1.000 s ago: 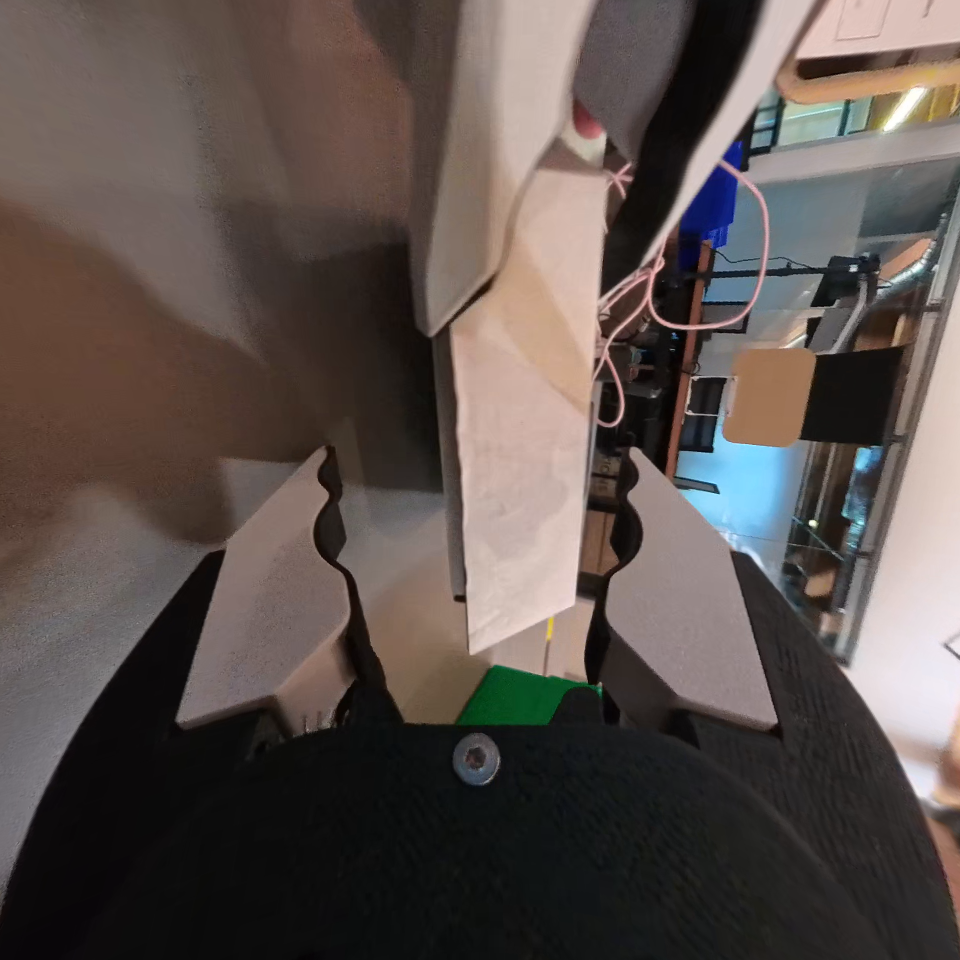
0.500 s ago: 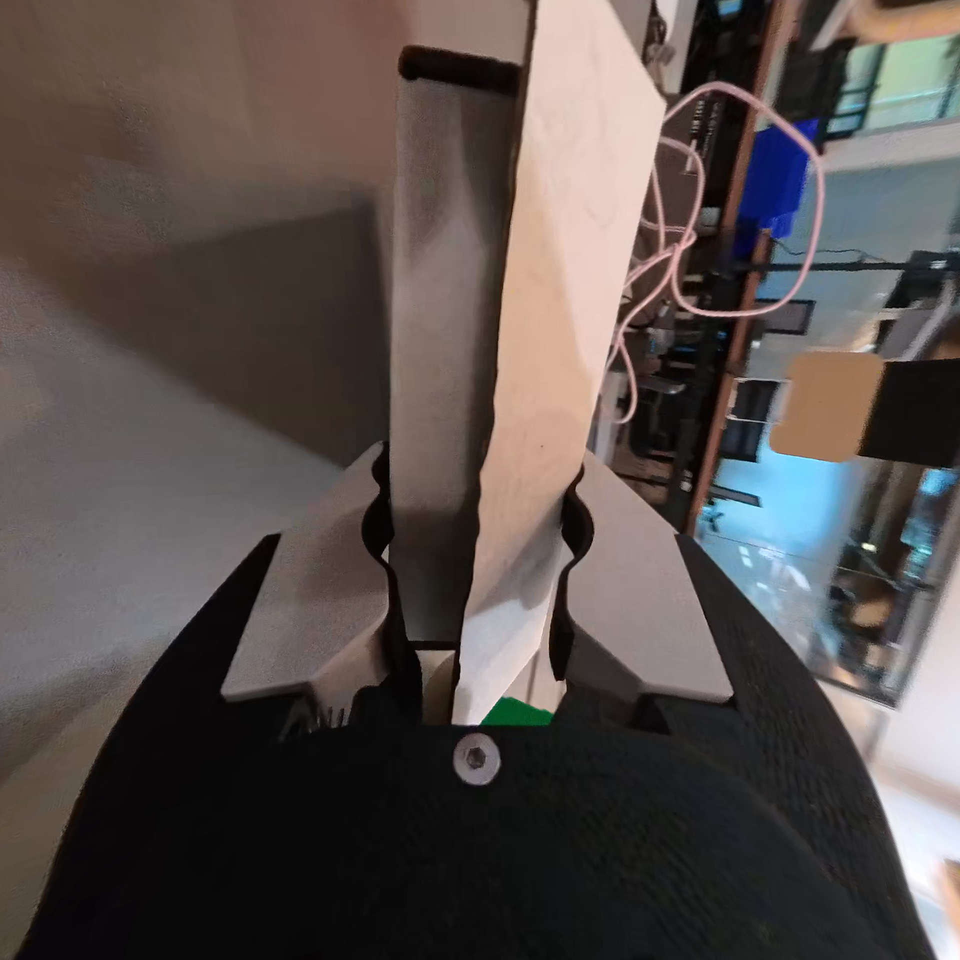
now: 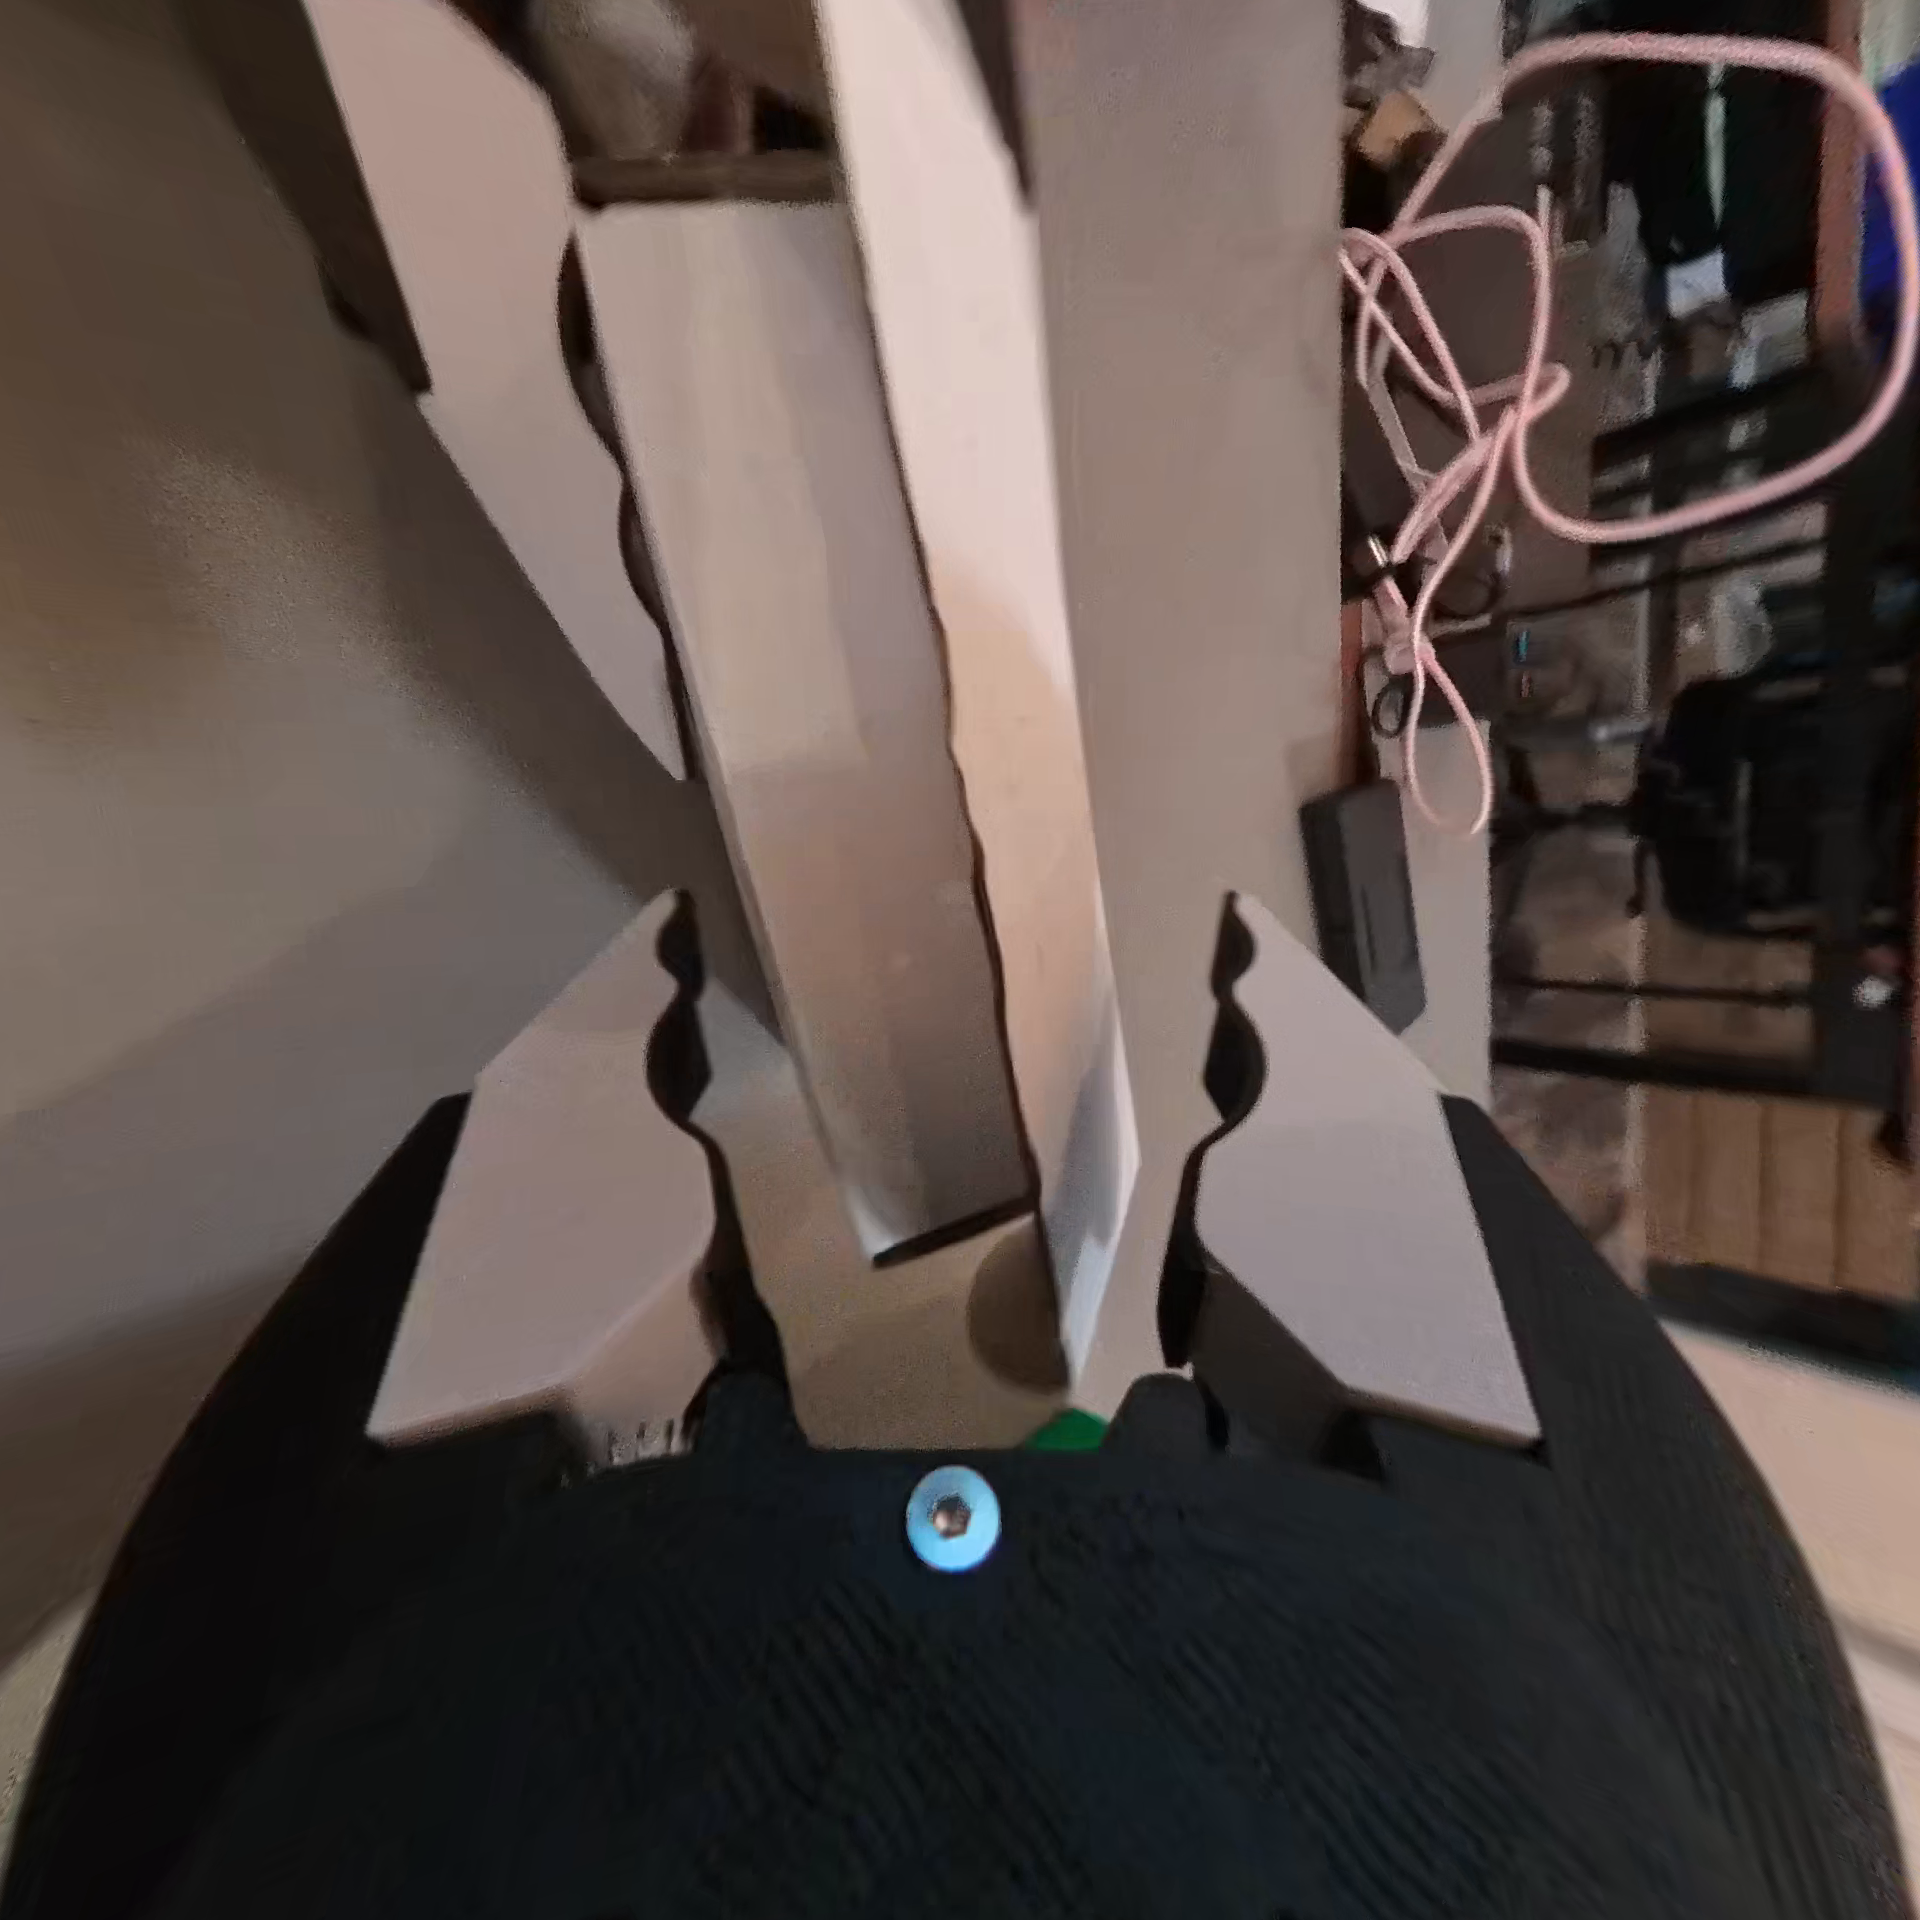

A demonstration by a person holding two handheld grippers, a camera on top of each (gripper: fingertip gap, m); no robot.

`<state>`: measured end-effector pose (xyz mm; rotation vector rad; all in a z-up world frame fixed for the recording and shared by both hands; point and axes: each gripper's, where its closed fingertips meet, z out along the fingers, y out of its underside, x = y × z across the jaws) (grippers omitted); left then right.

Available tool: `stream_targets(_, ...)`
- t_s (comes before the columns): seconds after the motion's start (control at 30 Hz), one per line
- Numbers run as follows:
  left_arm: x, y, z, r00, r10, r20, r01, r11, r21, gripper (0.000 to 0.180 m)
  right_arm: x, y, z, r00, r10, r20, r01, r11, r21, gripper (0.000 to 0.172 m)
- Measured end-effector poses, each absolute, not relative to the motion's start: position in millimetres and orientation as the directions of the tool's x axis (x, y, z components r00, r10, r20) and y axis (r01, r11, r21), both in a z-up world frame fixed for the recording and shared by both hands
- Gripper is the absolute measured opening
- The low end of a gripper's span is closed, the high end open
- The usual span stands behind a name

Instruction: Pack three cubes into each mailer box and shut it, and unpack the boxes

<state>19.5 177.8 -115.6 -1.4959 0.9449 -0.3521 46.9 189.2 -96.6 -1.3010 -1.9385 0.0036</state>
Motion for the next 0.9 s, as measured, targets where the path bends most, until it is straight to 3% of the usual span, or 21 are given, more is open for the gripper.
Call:
stream_targets(0.03, 18, 179, -118, 0.626, -0.729, -0.276, -0.332, 0.071, -0.94, 0.077, 48, 188, -90, -0.106, 0.813, 0.572, 0.773, 0.429, -0.467, 0.105)
stream_targets(0.1, 15, 181, -119, 0.65, -0.728, -0.218, -0.307, 0.01, -0.952, 0.077, 52, 186, -68, 0.028, 0.846, 0.533, 0.701, 0.363, -0.614, 0.103)
stream_targets(0.2, 12, 181, -126, 0.667, -0.726, -0.167, -0.308, -0.065, -0.949, 0.076, 69, 198, -41, 0.313, 0.852, 0.419, 0.561, 0.19, -0.806, 0.074)
stream_targets(0.3, 10, 183, -127, 0.695, -0.715, -0.079, -0.256, -0.144, -0.956, 0.076, 93, 222, -40, 0.559, 0.762, 0.328, 0.465, 0.039, -0.884, 0.062)
stream_targets(0.37, 9, 184, -129, 0.709, -0.705, -0.015, -0.219, -0.2, -0.955, 0.076, 96, 223, -41, 0.604, 0.749, 0.27, 0.4, 0.008, -0.917, 0.05)
stream_targets(0.57, 8, 184, -135, 0.715, -0.697, 0.048, -0.201, -0.271, -0.941, 0.076, 89, 235, -59, 0.586, 0.787, 0.193, 0.432, -0.102, -0.896, 0.025)
stream_targets(0.67, 9, 184, -142, 0.716, -0.697, 0.037, -0.243, -0.297, -0.923, 0.076, 81, 240, -59, 0.556, 0.817, 0.153, 0.449, -0.14, -0.882, 0.0)
stream_targets(0.9, 9, 185, -147, 0.743, -0.67, 0.007, -0.271, -0.31, -0.911, 0.075, 74, 248, -50, 0.61, 0.792, -0.02, 0.467, -0.38, -0.798, 0.0)
